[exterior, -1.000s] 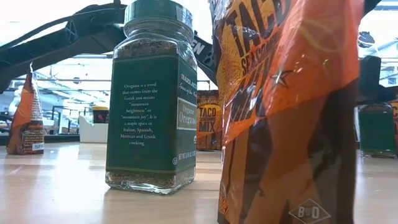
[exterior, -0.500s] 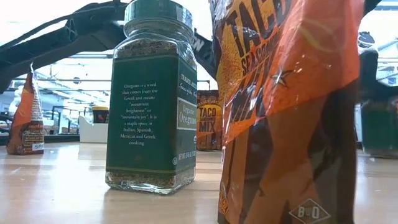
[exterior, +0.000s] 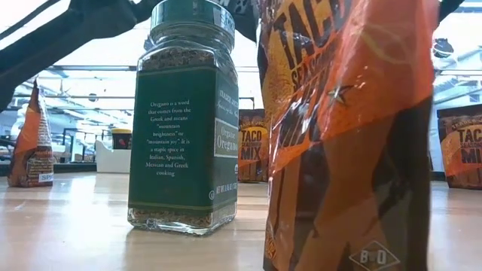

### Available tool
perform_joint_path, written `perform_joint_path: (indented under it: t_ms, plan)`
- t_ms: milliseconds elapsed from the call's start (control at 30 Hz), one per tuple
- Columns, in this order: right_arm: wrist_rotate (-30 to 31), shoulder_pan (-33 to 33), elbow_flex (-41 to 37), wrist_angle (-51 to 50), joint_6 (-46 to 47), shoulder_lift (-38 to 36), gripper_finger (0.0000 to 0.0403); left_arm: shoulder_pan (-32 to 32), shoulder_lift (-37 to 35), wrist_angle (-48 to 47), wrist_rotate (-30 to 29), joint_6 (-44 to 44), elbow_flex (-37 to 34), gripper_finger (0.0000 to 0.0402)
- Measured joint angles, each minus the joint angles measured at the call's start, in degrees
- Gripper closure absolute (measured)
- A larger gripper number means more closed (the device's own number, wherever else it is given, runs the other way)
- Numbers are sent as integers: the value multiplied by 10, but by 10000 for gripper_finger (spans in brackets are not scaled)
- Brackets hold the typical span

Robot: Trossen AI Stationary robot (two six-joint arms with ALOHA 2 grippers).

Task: Sort spices by type
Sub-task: Put the top green seasoning bottle into the black bin

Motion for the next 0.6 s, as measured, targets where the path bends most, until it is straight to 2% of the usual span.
perform_joint_path:
  t_ms: [167, 400, 600]
  plan:
    - [0, 0, 0, 5, -10, -21, 140, 22, -30, -70, 23, 6, -1, 190]
    - [0, 0, 0, 0, -12, -45, 140, 63, -83, -160, 0, 44, -1, 190]
    - [0, 0, 0, -3, -11, -56, 140, 110, -105, -200, 1, 43, 0, 190]
